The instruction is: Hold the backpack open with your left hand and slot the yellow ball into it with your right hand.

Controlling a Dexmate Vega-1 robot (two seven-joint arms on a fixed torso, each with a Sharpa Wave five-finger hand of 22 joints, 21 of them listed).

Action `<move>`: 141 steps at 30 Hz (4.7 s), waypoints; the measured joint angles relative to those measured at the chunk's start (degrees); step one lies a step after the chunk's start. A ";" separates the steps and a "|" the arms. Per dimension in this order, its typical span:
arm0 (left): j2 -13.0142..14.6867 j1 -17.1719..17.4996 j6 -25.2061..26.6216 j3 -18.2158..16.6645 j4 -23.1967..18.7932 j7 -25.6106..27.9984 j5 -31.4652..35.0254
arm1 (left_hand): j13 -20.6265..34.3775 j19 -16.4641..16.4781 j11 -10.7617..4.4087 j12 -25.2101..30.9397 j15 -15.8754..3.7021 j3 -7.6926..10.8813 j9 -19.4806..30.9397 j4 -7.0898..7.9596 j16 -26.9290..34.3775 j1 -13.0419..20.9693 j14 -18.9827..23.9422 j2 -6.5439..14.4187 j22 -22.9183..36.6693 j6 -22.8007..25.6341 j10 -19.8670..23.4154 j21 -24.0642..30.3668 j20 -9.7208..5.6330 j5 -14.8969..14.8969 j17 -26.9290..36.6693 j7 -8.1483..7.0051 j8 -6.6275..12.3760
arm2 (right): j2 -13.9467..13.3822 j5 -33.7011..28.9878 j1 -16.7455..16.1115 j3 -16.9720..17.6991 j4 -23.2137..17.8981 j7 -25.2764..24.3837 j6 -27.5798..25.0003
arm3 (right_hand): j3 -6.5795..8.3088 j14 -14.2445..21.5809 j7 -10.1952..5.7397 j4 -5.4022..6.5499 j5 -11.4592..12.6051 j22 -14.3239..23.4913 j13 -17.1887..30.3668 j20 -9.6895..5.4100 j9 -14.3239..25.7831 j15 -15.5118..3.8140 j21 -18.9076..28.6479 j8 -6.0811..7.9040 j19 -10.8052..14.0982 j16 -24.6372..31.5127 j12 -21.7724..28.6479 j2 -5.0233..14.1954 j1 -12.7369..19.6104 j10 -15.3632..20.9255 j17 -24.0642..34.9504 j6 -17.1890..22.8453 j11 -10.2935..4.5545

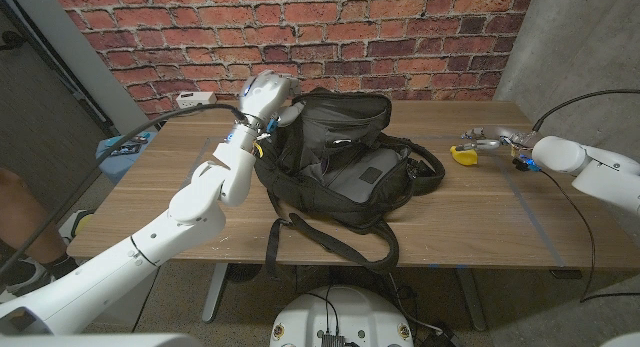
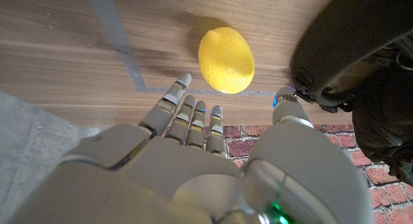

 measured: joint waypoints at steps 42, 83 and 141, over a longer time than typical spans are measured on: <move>0.87 0.68 -1.47 -0.77 0.03 -0.84 -1.39 | 0.79 -0.82 0.00 -0.98 -0.11 0.49 -0.29 0.00 -0.89 -0.25 0.10 -0.12 -0.80 -0.31 0.01 1.71 -0.19 -0.29 0.52 -0.13 0.67 | 2.40 -8.68 6.28 -5.60 2.70 4.39 -3.04 | -0.46 1.92 0.58 0.48 1.33 -0.01 2.15 -0.21 0.28 -0.50 0.00 0.45 1.84 0.00 3.56 -1.77 2.30 6.08 0.27 2.46 -0.37; 1.84 1.38 -2.03 -1.44 0.16 0.10 -2.43 | 1.06 -1.75 -0.45 -1.54 -0.10 0.81 -0.97 -0.15 -1.67 -0.65 0.10 -0.53 -1.33 -0.71 0.39 3.31 -0.31 -0.22 1.32 -0.33 1.46 | 2.57 -10.42 6.89 -6.22 -0.38 5.36 -5.97 | -1.18 7.87 -0.19 0.87 1.78 -0.01 5.38 -1.05 0.56 -0.81 0.00 1.32 5.33 1.62 8.25 -1.33 4.10 11.91 1.07 8.34 -2.11; 2.34 0.52 -6.31 -1.62 1.58 0.63 -3.20 | 1.58 -2.55 -0.53 -2.27 -0.32 1.02 -1.60 0.08 -2.91 -1.39 -0.12 -0.19 -2.40 -1.52 0.31 5.30 -0.50 -0.44 1.85 -0.52 2.34 | 3.94 -12.87 5.11 -6.47 2.68 -3.20 -2.04 | -2.77 22.72 -4.71 0.40 2.65 0.25 11.14 -4.19 1.59 -1.63 2.00 4.45 16.47 7.40 19.72 -1.17 12.99 27.17 4.99 24.75 -8.74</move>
